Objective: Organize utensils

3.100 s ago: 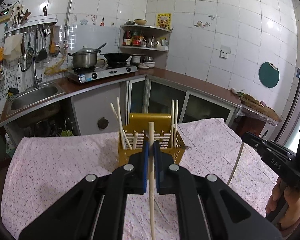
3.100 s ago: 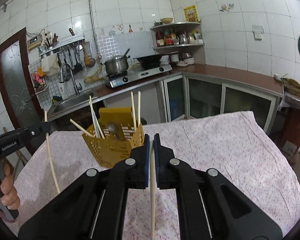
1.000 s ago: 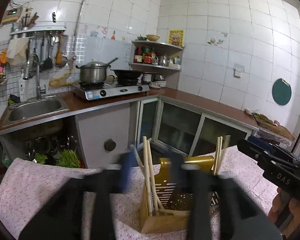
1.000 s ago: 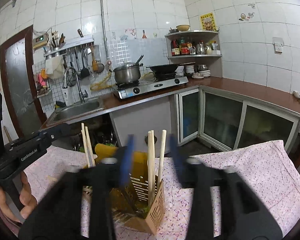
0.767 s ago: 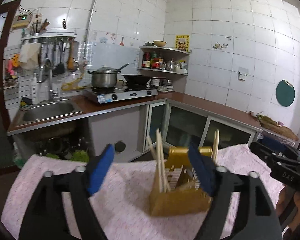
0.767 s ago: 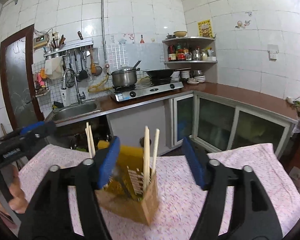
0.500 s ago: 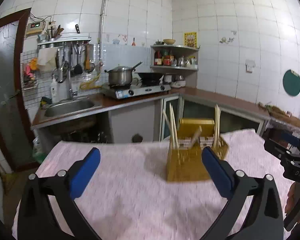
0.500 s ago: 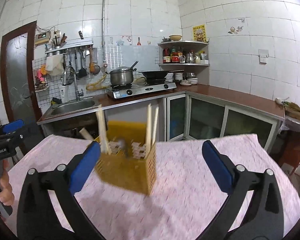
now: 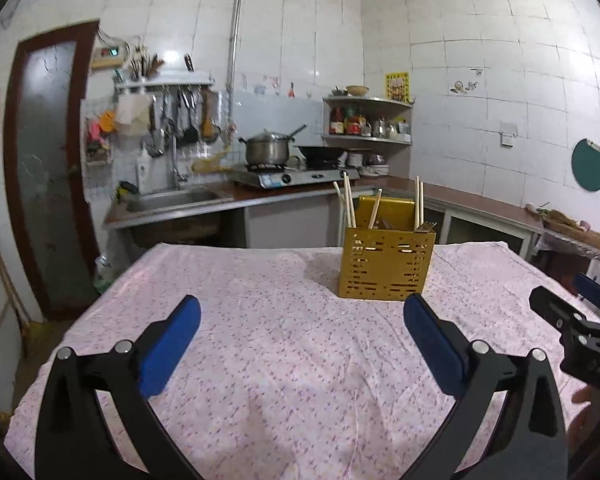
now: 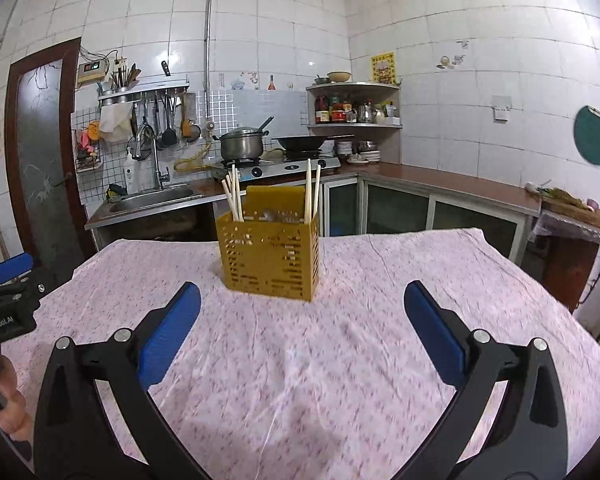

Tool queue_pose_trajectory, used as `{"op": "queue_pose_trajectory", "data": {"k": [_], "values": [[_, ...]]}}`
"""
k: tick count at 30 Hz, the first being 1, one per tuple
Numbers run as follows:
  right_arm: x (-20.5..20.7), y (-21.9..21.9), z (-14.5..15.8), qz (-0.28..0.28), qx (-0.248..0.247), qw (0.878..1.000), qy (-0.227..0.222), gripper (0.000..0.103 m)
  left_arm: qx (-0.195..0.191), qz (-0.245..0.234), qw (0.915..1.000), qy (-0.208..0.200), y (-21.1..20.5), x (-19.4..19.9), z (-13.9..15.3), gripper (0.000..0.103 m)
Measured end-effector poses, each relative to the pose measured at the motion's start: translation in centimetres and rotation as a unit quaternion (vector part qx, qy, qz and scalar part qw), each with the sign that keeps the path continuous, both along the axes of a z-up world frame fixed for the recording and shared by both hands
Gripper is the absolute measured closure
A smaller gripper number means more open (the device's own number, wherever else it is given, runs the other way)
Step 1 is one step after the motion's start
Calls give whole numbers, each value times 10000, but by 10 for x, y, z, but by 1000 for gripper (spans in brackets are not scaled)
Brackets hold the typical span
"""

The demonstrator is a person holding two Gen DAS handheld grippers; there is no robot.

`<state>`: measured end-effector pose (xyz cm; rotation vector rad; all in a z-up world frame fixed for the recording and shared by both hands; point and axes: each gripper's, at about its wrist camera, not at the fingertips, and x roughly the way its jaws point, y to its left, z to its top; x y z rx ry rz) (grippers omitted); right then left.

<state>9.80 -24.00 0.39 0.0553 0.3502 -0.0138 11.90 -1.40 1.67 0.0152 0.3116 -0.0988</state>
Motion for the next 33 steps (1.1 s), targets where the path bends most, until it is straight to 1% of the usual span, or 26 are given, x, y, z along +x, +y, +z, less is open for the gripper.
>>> {"op": "queue_pose_trajectory", "data": {"k": [2,5,7,11,16,18,24,33], "values": [[-14,4,-7,61,72,10000,-9,4,62,-14,10000,-40,-3,-10,-2,4],[-29,8,-13,7,56,10000,-40,4,125,4,9999,-77,-4,-23,-4,4],[-41,9,-15,10,58,10000,-65,4,84,-30,10000,-34,-3,-29,-5,4],[-57,9,-13,-26,41,9999,-121,4,9,-75,10000,57,-3,-38,-8,4],[-70,5,-11,-236,-5,9996,-154,4,61,-52,10000,-39,-9,-48,-9,4],[-74,5,-10,-369,-77,9991,-180,4,59,-67,10000,2,-9,-47,-9,4],[-79,0,-8,-503,-101,9985,-198,4,34,-68,10000,17,-10,-49,-8,4],[-81,-2,-6,-547,-118,9982,-219,4,-52,-45,10000,11,-8,-53,-9,4]]}}
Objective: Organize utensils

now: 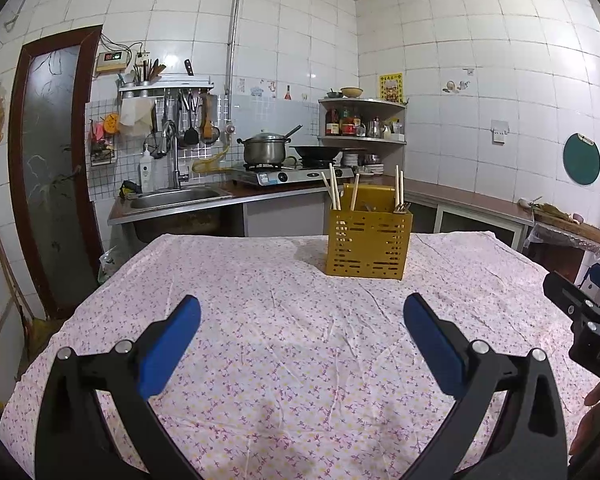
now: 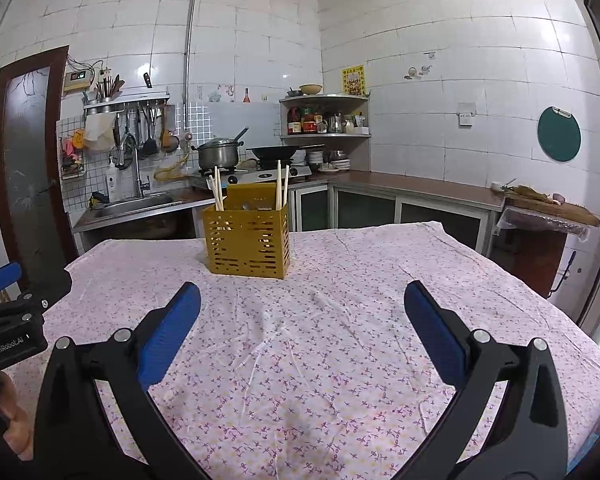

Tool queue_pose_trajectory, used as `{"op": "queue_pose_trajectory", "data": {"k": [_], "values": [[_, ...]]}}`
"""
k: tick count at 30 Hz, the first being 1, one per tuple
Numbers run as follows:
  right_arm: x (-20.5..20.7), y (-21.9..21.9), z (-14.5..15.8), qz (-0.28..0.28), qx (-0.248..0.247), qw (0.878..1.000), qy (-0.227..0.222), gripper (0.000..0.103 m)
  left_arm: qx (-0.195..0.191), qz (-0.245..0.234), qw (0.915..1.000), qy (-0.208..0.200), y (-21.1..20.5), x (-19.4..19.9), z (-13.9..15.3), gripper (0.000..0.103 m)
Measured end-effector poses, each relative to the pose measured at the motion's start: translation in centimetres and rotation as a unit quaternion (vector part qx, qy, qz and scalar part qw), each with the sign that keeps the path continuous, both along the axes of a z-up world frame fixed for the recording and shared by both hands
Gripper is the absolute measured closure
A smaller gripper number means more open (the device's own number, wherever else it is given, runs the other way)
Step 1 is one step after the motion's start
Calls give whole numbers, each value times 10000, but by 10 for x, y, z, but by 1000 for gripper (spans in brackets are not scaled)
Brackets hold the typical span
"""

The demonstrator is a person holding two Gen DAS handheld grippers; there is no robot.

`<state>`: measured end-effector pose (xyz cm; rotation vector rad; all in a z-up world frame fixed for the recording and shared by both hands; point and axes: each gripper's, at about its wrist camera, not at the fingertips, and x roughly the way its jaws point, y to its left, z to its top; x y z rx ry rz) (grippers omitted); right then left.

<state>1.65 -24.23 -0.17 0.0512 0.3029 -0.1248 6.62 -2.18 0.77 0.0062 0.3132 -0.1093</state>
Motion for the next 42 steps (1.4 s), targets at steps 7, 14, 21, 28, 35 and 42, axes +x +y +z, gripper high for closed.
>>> {"op": "queue_pose_trajectory", "data": {"k": [7,14,21,28,35,42], "values": [[-3,3,3,1,-77,9999,-91,4,-8,-70,10000,-33,-1,-2,2,4],[-1,5,0,83,-96,9999,-52,4,-41,-90,9999,38,-1,0,0,4],[2,8,-1,112,-151,9998,-43,4,-64,-74,9999,51,0,1,0,4],[3,8,-1,87,-167,9998,-55,4,-65,-102,9999,39,1,2,1,4],[5,7,-1,78,-169,9998,-54,4,-56,-86,9999,47,1,2,0,4],[6,6,-2,72,-183,9998,-66,4,-40,-98,9999,66,-1,5,1,4]]}}
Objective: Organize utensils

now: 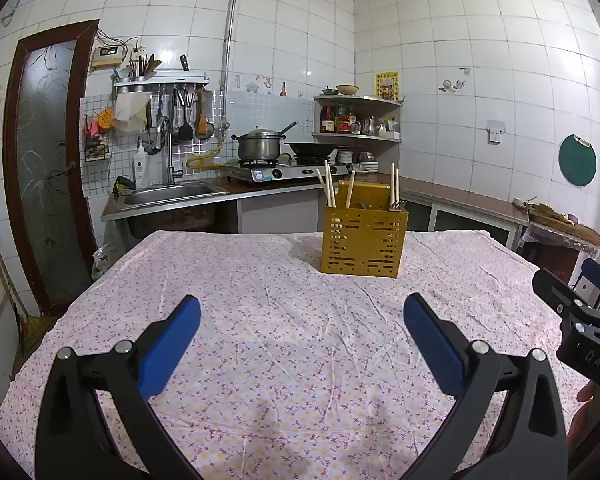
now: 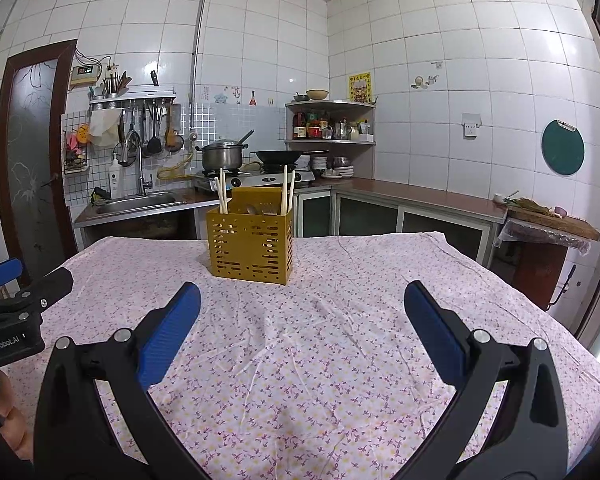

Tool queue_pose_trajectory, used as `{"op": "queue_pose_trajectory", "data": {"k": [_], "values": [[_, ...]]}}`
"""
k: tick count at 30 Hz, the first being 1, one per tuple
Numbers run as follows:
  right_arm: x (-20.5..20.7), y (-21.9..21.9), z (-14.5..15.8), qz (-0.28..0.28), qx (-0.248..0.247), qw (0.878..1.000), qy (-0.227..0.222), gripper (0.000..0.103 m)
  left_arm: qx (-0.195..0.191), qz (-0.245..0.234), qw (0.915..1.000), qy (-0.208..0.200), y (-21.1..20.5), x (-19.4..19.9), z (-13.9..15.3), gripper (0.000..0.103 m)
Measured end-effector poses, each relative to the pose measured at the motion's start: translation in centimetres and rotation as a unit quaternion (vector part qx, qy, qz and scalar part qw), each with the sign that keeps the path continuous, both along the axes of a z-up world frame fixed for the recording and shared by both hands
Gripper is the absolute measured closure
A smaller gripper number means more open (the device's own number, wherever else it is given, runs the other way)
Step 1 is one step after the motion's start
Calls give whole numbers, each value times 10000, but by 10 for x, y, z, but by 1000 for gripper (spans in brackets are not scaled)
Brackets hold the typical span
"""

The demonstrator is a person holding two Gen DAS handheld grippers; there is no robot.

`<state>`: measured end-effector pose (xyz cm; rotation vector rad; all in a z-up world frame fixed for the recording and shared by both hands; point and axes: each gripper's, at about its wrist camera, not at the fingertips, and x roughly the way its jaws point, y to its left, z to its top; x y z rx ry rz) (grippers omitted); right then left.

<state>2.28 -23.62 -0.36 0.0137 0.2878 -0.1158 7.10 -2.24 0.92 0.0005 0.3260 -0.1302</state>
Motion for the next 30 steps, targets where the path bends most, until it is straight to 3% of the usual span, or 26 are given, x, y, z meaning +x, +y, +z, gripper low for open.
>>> {"op": "queue_pose_trajectory", "data": {"k": [30], "values": [[1,-2,2,-8,-16,10000,-33,4,8,-46,10000,-5,1,0,2,4]]}}
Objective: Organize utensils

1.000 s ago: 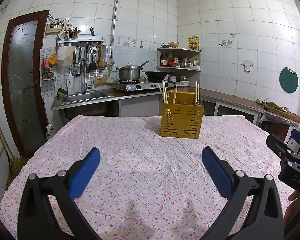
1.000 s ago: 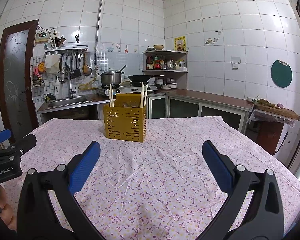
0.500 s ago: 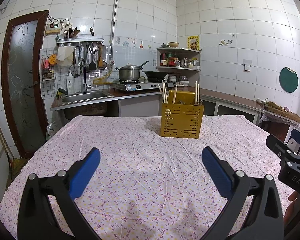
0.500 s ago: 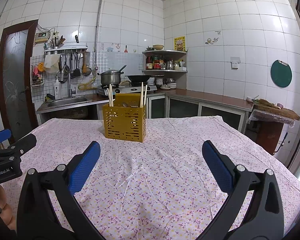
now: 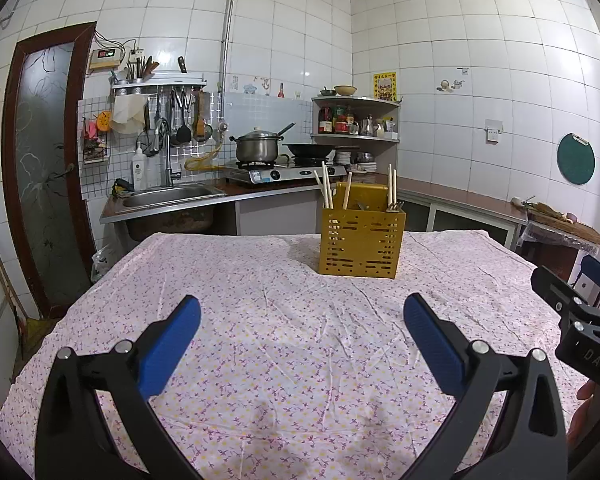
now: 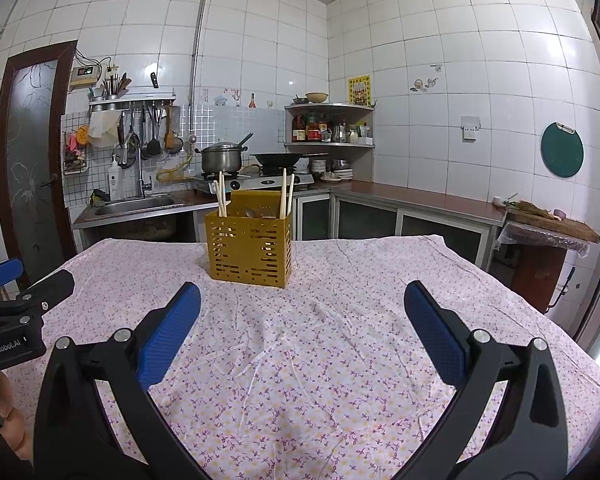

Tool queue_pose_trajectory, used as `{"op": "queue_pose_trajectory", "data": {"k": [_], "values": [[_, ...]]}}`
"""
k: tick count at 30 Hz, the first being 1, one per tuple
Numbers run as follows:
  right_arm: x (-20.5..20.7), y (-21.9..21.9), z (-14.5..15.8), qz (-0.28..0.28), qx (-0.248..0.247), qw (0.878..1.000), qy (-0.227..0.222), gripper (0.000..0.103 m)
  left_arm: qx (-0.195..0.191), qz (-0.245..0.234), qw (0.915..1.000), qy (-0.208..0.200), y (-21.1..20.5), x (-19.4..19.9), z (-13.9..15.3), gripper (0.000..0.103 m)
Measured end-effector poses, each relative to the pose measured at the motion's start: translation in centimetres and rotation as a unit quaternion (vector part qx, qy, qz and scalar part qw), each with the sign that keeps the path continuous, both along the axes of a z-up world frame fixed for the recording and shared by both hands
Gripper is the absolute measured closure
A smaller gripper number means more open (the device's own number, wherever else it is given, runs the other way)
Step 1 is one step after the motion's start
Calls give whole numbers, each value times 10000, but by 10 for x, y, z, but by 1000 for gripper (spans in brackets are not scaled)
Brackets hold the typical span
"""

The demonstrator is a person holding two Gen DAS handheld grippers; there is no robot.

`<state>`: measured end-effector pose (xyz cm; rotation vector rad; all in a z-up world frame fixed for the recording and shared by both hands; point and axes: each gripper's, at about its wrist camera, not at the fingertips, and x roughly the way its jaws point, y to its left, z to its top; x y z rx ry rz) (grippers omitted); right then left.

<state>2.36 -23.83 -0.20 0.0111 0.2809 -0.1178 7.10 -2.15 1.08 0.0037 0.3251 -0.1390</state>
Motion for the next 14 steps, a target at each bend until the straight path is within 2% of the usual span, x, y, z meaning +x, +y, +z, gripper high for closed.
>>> {"op": "queue_pose_trajectory", "data": {"k": [14], "values": [[-3,-3,3,9,-1,10000,-18,4,67,-22,10000,-53,-5,-3,1,4]]}}
